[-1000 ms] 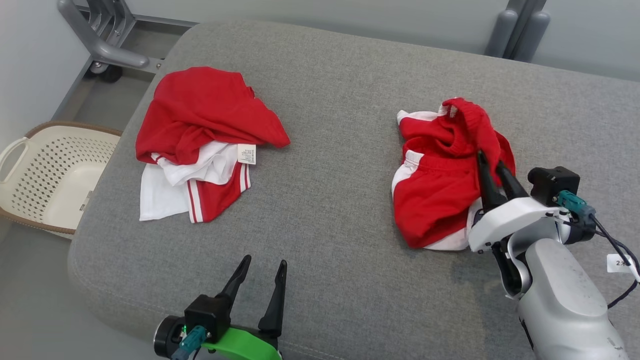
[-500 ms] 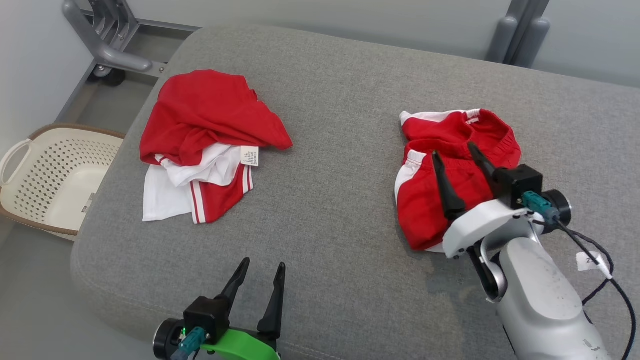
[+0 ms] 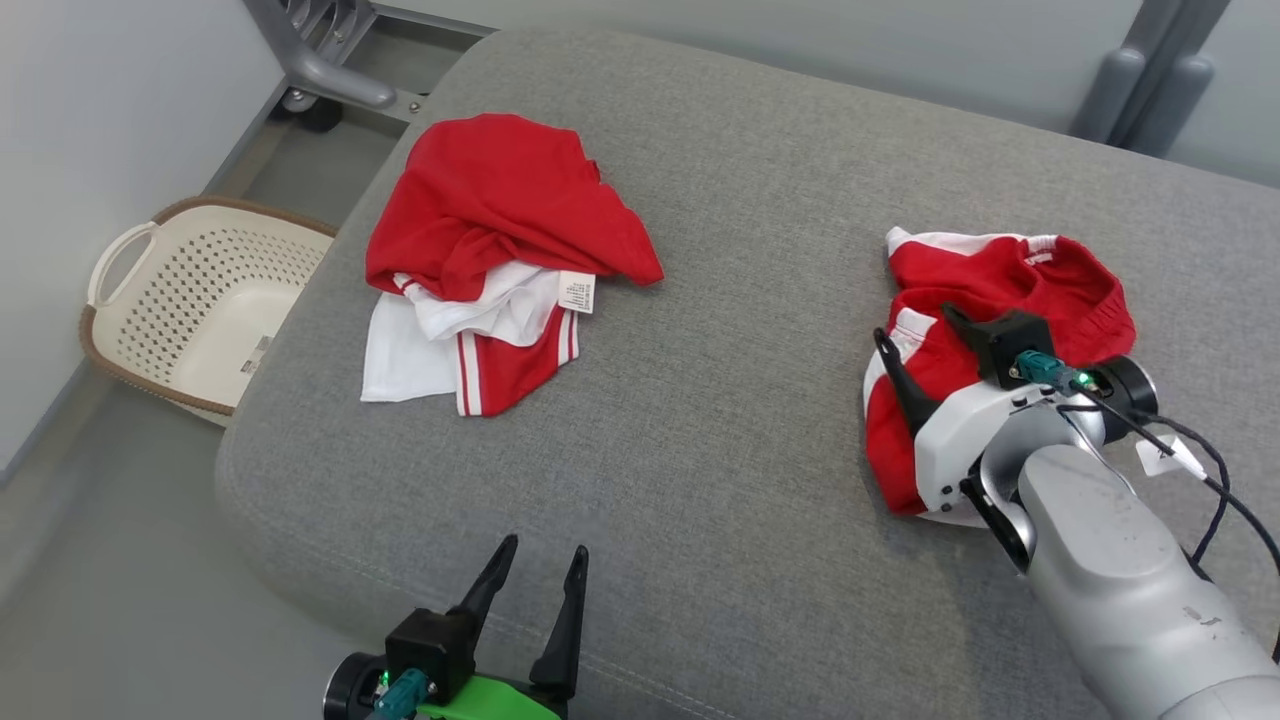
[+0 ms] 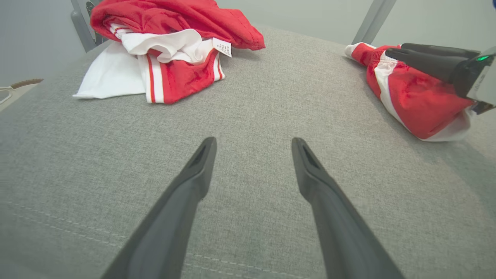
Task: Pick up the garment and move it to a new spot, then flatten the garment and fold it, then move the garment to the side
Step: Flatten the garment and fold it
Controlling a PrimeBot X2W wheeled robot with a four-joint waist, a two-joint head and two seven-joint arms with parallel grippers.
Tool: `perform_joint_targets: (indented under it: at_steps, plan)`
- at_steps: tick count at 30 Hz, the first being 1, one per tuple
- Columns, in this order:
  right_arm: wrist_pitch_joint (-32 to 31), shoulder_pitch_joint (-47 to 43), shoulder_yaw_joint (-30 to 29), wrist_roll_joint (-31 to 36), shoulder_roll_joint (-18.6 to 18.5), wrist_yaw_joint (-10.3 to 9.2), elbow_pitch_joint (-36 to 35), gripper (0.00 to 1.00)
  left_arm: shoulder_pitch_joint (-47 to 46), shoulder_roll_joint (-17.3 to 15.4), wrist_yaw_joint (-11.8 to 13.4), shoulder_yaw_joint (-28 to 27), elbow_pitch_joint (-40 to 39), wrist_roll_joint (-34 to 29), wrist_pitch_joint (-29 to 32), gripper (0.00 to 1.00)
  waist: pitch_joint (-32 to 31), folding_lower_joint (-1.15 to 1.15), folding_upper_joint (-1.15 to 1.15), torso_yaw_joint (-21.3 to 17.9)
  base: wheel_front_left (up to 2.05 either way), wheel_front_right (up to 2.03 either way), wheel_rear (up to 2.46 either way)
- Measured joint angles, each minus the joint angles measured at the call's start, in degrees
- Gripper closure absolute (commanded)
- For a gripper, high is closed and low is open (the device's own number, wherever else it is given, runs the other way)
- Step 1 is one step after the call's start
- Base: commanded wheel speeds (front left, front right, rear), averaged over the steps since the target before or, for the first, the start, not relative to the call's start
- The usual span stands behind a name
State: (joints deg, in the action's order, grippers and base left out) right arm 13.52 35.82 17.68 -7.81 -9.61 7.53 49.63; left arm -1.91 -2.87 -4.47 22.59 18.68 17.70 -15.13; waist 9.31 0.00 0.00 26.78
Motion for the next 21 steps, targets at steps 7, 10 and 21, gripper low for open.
perform_joint_targets:
  at_steps: [7,10,21]
  plan:
    - [-3.78,5.17,3.94,-0.63,-1.99,0.0,7.12,0.0,0.25,0.0,-0.13,0.44,-0.08,0.44,0.01,0.0,0.47,0.0,0.0,2.78,0.0,0.0,0.0]
    - [-4.97,6.19,4.38,-1.18,-2.12,0.0,9.51,0.0,0.26,0.0,-0.05,0.59,-0.2,0.62,0.01,0.0,0.55,0.0,0.0,3.05,0.0,0.0,0.0]
    - [-6.01,6.72,8.04,-4.7,-1.05,0.0,12.87,1.0,0.32,0.0,0.03,0.21,-0.51,0.91,0.0,0.0,0.15,0.0,0.0,1.96,0.0,0.0,0.0]
